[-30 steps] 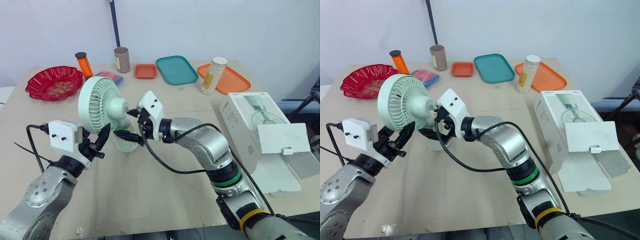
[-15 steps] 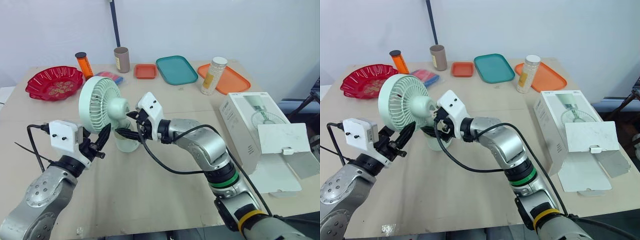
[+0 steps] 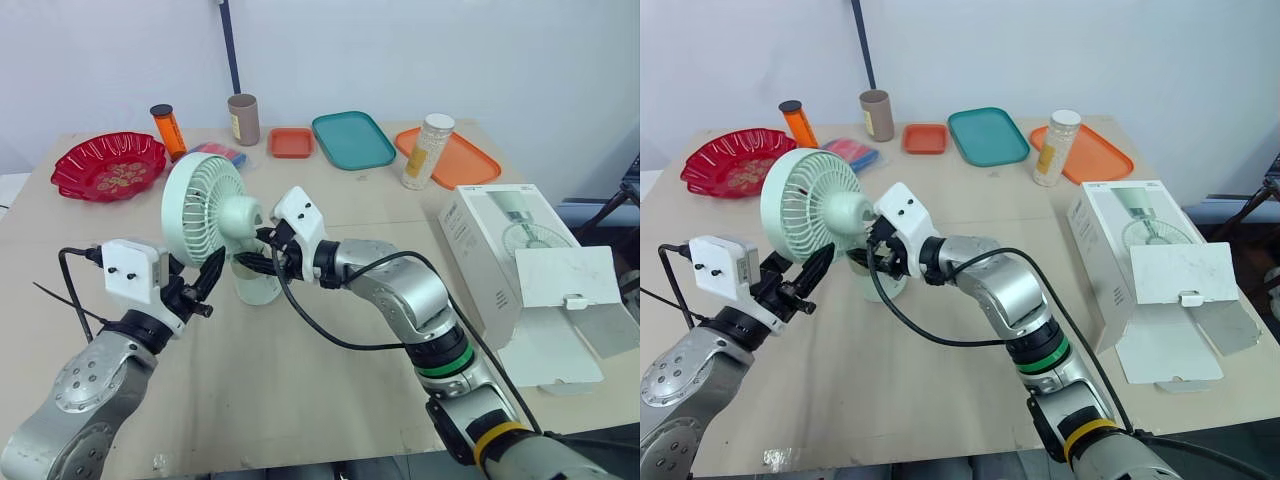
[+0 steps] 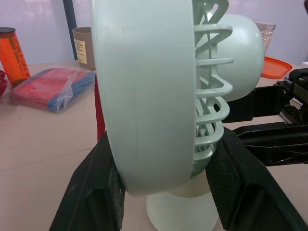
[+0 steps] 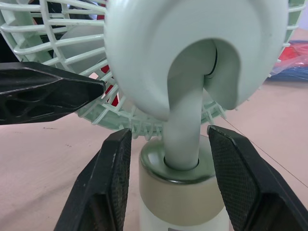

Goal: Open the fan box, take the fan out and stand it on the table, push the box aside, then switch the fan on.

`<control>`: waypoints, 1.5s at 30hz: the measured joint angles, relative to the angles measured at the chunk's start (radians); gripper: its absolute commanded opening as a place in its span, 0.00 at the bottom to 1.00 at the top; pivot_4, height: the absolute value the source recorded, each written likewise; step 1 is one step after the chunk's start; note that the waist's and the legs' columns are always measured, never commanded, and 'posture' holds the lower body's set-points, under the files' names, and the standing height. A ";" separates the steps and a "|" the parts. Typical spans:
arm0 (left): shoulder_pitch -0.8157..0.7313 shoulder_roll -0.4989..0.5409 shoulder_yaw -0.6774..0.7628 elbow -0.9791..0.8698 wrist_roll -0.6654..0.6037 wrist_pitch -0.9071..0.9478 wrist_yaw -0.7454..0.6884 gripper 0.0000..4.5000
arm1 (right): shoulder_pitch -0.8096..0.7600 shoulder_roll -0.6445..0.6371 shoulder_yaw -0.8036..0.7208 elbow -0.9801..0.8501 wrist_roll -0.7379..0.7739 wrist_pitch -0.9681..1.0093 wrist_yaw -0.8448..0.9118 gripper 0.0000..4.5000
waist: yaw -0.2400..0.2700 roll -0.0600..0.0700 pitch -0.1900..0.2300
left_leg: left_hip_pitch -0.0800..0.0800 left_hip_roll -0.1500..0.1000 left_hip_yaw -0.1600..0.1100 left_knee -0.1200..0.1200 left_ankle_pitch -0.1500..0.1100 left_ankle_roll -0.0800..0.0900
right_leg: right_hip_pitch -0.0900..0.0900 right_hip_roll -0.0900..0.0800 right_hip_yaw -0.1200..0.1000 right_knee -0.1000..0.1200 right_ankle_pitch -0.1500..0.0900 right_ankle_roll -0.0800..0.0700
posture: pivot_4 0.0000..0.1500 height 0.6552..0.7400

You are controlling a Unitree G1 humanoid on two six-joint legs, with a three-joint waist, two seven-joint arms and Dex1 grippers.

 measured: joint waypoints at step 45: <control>0.012 -0.012 0.019 0.000 0.029 0.001 -0.025 0.40 | 0.007 0.014 -0.009 0.025 -0.021 -0.024 0.014 0.08 | 0.000 0.000 0.000 | 0.000 0.000 0.000 0.000 0.000 0.000 | 0.000 0.000 0.000 0.000 0.000 0.000 | 1.00 1.00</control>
